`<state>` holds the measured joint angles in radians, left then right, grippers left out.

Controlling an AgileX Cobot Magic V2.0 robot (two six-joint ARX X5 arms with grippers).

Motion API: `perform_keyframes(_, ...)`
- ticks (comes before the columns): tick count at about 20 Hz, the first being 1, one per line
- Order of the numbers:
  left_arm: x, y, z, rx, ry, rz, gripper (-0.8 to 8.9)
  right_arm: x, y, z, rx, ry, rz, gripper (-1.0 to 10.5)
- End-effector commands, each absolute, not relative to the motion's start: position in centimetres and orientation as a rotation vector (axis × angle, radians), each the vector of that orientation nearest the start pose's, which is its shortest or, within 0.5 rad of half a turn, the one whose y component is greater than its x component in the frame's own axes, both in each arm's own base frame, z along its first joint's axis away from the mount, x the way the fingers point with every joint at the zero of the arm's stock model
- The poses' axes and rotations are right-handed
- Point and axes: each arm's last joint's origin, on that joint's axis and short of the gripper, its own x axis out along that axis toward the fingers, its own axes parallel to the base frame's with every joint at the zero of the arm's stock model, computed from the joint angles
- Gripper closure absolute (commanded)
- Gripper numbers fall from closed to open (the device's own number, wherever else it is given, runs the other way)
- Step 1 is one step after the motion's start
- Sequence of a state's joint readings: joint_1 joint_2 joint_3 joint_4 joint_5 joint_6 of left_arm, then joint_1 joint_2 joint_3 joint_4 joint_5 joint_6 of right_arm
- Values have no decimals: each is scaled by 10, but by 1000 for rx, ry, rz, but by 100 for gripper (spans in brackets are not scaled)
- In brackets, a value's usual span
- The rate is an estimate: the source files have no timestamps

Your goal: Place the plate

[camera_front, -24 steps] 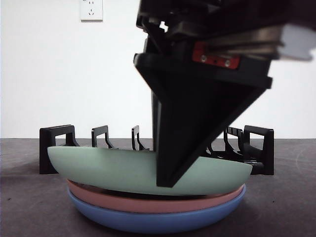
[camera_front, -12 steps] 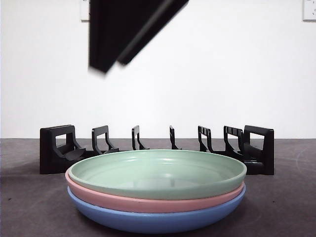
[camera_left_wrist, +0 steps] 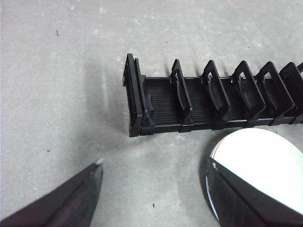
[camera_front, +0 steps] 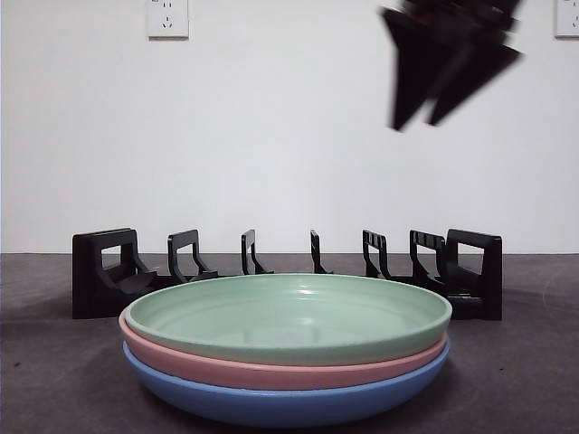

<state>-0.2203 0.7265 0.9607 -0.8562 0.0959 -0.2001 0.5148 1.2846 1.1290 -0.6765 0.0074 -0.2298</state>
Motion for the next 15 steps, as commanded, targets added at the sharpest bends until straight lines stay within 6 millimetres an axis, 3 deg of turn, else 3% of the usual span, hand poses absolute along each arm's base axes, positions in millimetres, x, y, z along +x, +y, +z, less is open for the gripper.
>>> perform_keyframes(1,123,-30,345,-147,623,-250,469,247,94,310,-326,773,448,613)
perform_keyframes(5,122,-30,344,-146,630,-250,488,257,45,307,-176,848,258,631)
perform_keyframes(6,122,-30,344,-146,629,-251,629,257,40,307,-160,858,255,871)
perform_keyframes(7,122,-30,344,-147,633,-250,786,258,37,307,-147,856,270,913)
perform_keyframes(15,123,-31,346,-145,606,-254,806,257,36,309,-108,846,322,929)
